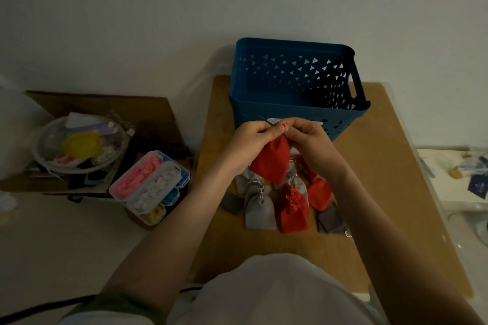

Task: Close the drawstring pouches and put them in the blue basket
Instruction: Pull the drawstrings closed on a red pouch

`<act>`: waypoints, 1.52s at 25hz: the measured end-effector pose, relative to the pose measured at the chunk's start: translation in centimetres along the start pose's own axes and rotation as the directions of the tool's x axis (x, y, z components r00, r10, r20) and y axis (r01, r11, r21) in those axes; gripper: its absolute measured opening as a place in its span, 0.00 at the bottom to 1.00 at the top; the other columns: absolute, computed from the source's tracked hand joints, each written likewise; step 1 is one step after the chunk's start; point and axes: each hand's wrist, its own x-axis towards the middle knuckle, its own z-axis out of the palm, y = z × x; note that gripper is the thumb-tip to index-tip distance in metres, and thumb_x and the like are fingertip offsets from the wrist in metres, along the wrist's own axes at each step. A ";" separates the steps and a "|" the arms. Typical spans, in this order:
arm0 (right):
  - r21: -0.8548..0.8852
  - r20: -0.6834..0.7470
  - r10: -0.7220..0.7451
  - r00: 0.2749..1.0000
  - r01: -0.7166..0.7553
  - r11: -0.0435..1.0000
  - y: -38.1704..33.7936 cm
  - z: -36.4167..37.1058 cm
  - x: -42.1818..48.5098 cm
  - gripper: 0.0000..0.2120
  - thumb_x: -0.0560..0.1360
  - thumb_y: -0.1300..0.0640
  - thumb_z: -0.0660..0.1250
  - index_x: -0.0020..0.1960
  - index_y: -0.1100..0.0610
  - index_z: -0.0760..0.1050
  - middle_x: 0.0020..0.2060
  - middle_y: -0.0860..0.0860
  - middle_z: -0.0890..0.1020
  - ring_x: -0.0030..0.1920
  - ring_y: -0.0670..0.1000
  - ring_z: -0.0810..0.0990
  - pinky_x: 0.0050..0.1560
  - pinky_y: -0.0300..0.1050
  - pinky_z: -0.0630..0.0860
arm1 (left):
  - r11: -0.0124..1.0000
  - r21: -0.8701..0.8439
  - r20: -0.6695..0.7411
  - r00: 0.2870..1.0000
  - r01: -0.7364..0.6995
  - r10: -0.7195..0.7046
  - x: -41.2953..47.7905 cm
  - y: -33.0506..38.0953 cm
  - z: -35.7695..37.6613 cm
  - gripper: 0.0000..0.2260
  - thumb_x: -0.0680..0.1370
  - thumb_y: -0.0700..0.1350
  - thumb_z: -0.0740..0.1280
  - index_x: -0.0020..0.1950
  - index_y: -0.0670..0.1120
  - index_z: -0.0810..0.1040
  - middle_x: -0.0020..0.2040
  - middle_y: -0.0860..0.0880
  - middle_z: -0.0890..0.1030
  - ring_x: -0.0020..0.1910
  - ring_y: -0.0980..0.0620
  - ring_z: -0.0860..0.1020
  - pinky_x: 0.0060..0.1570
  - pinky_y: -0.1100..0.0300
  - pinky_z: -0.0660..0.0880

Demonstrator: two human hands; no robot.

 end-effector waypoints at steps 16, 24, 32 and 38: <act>-0.132 -0.023 0.008 1.000 -0.011 0.991 -0.8 0.8 0.8 0.04 0.79 0.63 0.62 0.47 0.63 0.73 0.36 0.52 0.77 0.32 0.41 0.74 0.36 0.33 0.72 | 0.914 0.379 -0.229 0.942 -0.146 0.245 1.2 0.5 -0.9 0.09 0.80 0.48 0.62 0.42 0.47 0.76 0.35 0.57 0.76 0.35 0.62 0.74 0.35 0.71 0.66; -0.115 -0.116 -0.050 0.992 0.036 0.993 -0.5 0.8 0.8 0.09 0.76 0.62 0.67 0.55 0.64 0.74 0.38 0.58 0.75 0.40 0.54 0.74 0.43 0.44 0.72 | 0.906 0.381 -0.229 0.930 -0.185 0.287 0.7 0.2 0.7 0.13 0.81 0.45 0.61 0.36 0.46 0.73 0.28 0.54 0.71 0.28 0.60 0.70 0.30 0.70 0.64; -0.182 -0.164 -0.086 0.983 0.056 0.982 -0.3 1.1 0.4 0.06 0.76 0.62 0.67 0.46 0.66 0.75 0.37 0.59 0.75 0.39 0.54 0.74 0.42 0.44 0.73 | 0.940 0.312 -0.087 0.981 -0.138 0.173 0.1 -0.3 0.2 0.16 0.82 0.48 0.59 0.41 0.40 0.78 0.33 0.44 0.76 0.32 0.52 0.73 0.34 0.55 0.67; -0.263 -0.148 -0.097 0.984 0.055 0.963 -0.8 1.3 0.8 0.05 0.76 0.61 0.68 0.42 0.61 0.78 0.36 0.57 0.78 0.38 0.50 0.77 0.40 0.39 0.74 | 0.980 0.151 0.000 0.991 -0.131 0.133 -0.1 -0.6 -0.5 0.12 0.78 0.45 0.66 0.39 0.39 0.77 0.30 0.50 0.72 0.31 0.54 0.69 0.35 0.56 0.64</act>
